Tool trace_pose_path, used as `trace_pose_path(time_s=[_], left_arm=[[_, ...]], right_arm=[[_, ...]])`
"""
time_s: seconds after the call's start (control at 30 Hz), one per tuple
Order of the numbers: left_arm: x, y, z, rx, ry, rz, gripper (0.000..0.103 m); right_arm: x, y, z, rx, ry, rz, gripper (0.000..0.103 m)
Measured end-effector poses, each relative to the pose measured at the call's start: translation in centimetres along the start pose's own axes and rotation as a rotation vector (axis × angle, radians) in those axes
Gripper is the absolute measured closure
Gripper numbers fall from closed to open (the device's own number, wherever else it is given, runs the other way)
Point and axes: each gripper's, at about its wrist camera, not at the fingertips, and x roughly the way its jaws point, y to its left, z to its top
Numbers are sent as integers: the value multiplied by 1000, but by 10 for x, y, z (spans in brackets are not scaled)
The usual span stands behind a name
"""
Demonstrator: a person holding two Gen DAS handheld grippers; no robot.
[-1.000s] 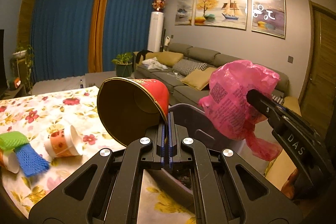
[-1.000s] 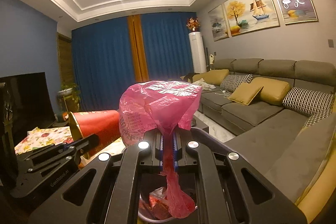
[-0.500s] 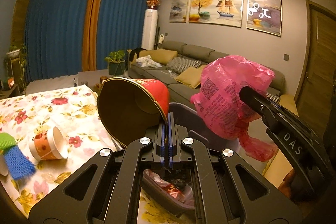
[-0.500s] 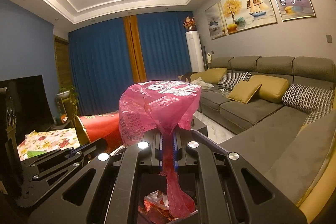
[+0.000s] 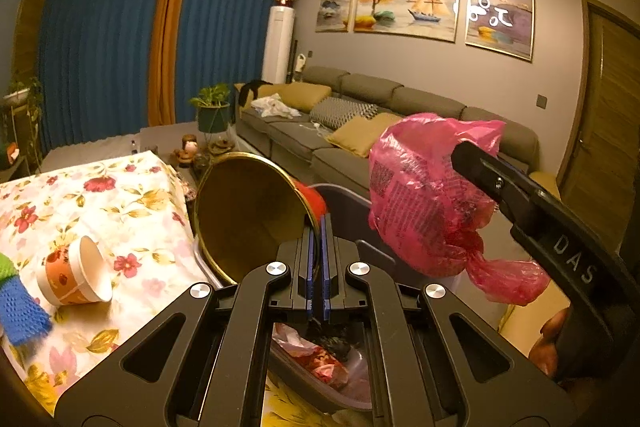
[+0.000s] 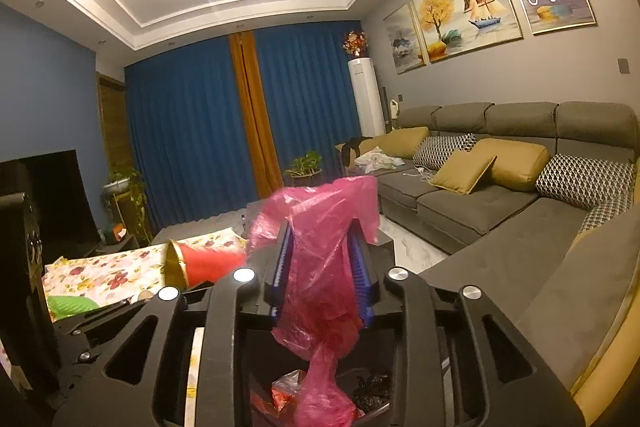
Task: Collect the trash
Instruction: 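Carry the pink bag and red cup over the grey bin and open both grippers, then move both open grippers back from the bin to the trash on the bed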
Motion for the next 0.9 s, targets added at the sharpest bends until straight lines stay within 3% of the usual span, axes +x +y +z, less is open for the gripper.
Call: trace_pose_path(time_s=[0.07, 0.13, 0.17, 0.23, 0.3, 0.4, 0.6, 0.9], left_arm=[[3, 1, -1, 5, 8, 2, 98], [5, 3, -2, 0, 17, 2, 91], [5, 5, -2, -8, 20, 2, 86], [3, 11, -3, -24, 19, 15, 73], [-1, 17, -4, -39, 8, 30, 50], [-13, 25, -5, -62, -22, 64, 32], [-40, 39, -6, -79, -47, 131, 19], [-87, 67, -14, -83, -82, 247, 14]], right_arm=[[-1, -1, 1, 6, -4, -7, 62], [-3, -2, 1, 10, -14, -14, 48], [-4, -3, 1, 11, -18, -17, 48], [-6, -4, 1, 11, -17, -20, 47], [-6, -5, 2, 14, -14, -20, 47], [-8, -3, 3, 13, -8, -22, 45], [-16, 3, -1, 9, 1, -12, 35], [-29, 29, -7, -19, 13, 31, 17]])
